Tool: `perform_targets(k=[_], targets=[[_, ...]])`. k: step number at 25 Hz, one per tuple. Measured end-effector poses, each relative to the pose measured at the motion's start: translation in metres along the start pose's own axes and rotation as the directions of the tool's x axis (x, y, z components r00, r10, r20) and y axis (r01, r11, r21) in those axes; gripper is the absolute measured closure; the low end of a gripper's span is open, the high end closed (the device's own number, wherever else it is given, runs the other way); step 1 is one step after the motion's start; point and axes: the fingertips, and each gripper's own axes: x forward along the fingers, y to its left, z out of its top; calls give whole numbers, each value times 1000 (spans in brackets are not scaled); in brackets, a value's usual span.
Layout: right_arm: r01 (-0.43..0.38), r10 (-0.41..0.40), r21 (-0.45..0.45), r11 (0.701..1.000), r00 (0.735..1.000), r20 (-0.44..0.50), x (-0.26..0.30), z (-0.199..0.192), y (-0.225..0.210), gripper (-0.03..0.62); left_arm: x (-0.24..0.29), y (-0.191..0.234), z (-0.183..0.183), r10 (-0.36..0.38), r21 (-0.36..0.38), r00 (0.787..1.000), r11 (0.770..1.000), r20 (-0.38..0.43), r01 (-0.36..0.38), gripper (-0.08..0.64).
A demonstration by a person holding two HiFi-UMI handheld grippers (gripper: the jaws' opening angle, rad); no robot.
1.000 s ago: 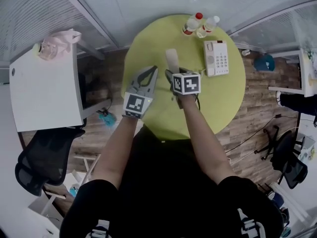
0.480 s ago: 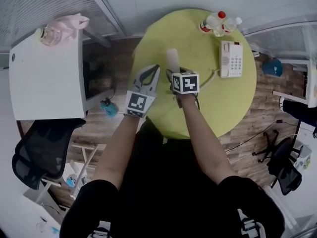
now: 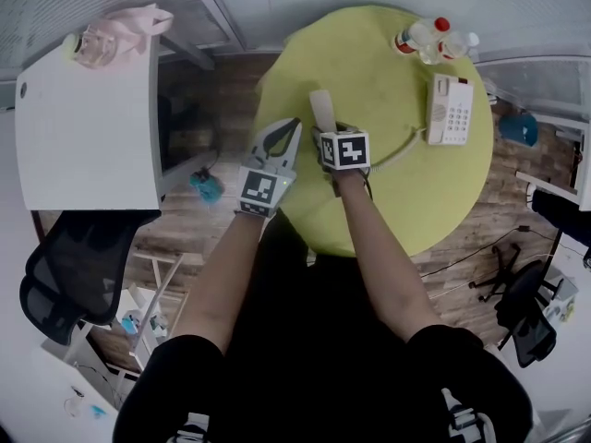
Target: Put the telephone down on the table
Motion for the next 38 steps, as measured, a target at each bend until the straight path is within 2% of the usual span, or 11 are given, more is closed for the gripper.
perform_targets(k=[8, 13, 23, 28, 38], targets=[[2, -2, -12, 1000, 1000, -26, 10, -4, 4, 380, -3, 2, -16, 0, -9, 1000, 1000, -26, 0, 546], [34, -34, -35, 999, 999, -18, 10, -2, 4, 380, -5, 3, -17, 4, -16, 1000, 1000, -31, -4, 546], [100, -100, -45, 994, 995, -5, 3, 2, -5, 354, -8, 2, -15, 15, -2, 999, 1000, -32, -15, 546], [103, -102, -46, 994, 994, 25, -11, 9, -1, 345, -14, -3, -2, 13, -38, 999, 999, -30, -14, 546], [84, -75, -59, 995, 987, 145, -85, 22, 7, 345, -35, -19, 36, -18, 66, 1000, 998, -6, 18, 546]])
